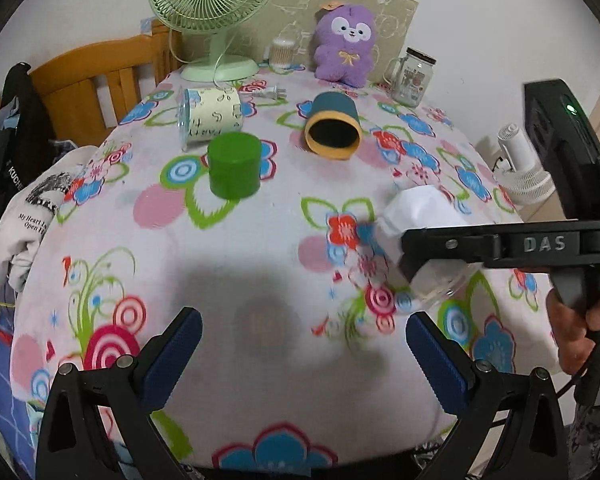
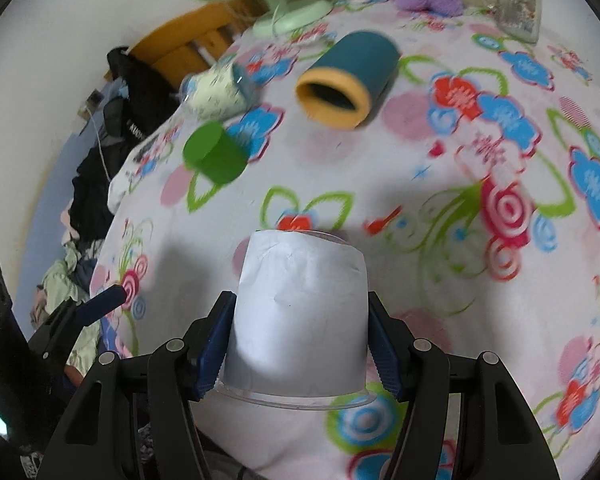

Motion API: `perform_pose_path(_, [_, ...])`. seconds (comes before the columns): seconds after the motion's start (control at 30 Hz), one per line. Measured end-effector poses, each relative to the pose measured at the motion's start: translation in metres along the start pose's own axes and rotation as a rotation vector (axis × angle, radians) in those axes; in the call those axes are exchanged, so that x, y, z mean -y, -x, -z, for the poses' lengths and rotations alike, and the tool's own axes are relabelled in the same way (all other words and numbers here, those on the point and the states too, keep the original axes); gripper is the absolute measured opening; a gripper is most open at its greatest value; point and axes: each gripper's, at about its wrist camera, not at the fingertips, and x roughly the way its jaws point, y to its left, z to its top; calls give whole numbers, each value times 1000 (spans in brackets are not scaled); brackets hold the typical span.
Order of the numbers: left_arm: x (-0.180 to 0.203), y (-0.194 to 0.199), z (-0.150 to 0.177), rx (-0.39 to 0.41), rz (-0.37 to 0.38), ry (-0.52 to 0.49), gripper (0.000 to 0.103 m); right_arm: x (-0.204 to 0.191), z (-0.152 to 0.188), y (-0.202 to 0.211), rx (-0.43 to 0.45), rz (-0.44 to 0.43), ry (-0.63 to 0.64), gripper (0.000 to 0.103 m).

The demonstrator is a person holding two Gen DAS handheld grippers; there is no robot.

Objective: Flip cup upside down
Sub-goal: 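Lift the white cup with the right gripper and set it rim-down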

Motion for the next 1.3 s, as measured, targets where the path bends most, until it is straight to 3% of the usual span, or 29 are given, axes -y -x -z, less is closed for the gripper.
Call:
perform_pose_path(0.47, [0, 21, 16, 34, 25, 24, 103, -18, 14, -14, -26, 7, 5, 66])
perform_pose_path(0.63, [0, 24, 18, 37, 29, 30, 103, -19, 16, -12, -10, -56, -46, 66])
perform_pose_path(0.83, [1, 26, 19, 36, 27, 34, 103, -20, 18, -21, -19, -56, -52, 66])
perform_pose_path(1.07, [2, 26, 19, 35, 26, 32, 103, -23, 17, -17, -20, -40, -36, 70])
perform_pose_path(1.17, [2, 26, 19, 37, 27, 31, 103, -23, 17, -14, -14, -31, -35, 77])
perform_pose_path(1.3, [1, 28, 16, 53, 27, 44, 103, -23, 18, -8, -6, -64, -38, 79])
